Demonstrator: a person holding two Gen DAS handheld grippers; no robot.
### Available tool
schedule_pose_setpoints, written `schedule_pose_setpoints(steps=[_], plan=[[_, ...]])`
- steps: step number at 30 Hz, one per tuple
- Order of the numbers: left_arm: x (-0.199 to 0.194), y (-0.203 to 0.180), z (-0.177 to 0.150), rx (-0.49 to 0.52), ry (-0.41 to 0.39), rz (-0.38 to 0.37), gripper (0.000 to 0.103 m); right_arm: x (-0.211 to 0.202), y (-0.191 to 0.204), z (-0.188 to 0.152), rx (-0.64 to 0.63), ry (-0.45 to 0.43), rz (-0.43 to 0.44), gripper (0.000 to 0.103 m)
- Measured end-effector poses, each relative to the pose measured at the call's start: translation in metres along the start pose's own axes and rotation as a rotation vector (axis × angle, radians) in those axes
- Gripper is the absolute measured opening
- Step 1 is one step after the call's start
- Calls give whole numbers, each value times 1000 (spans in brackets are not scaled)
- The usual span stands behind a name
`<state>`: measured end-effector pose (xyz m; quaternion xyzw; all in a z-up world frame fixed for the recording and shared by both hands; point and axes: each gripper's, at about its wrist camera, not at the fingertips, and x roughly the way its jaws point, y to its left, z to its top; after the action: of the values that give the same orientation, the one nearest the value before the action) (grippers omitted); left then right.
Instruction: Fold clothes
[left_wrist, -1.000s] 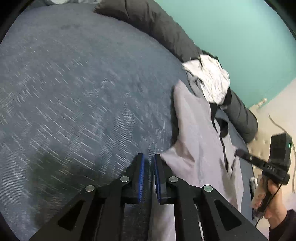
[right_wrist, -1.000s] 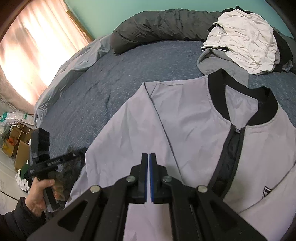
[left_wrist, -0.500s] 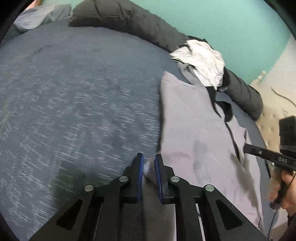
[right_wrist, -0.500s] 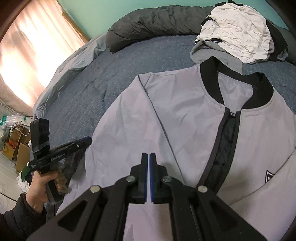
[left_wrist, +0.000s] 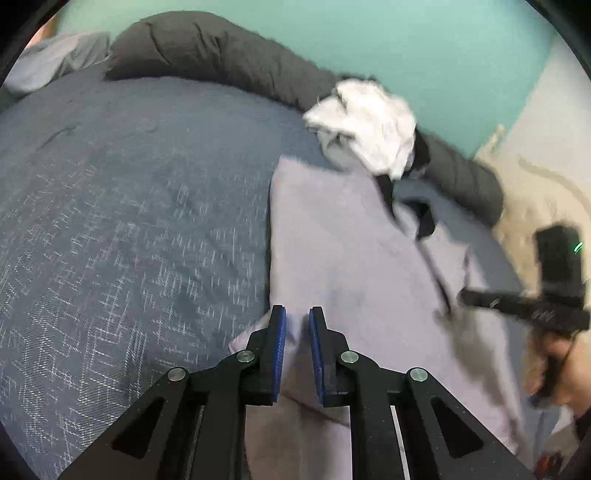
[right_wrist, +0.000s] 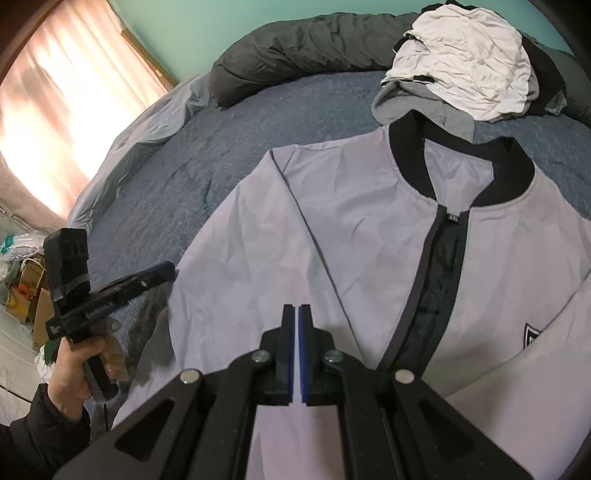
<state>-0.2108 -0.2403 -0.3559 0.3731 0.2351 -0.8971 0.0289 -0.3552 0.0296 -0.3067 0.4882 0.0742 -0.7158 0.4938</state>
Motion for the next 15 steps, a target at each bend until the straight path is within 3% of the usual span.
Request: schedule_pose_setpoints(steps=[2, 9, 15], plan=[[7, 7, -5, -8, 21, 36, 16, 0, -1, -3, 4, 3, -1, 2], [1, 23, -4, -91, -5, 13, 16, -13, -8, -21, 30, -2, -7, 2], [-16, 21, -3, -91, 2, 3, 17, -55, -23, -53, 84, -36, -38, 2]])
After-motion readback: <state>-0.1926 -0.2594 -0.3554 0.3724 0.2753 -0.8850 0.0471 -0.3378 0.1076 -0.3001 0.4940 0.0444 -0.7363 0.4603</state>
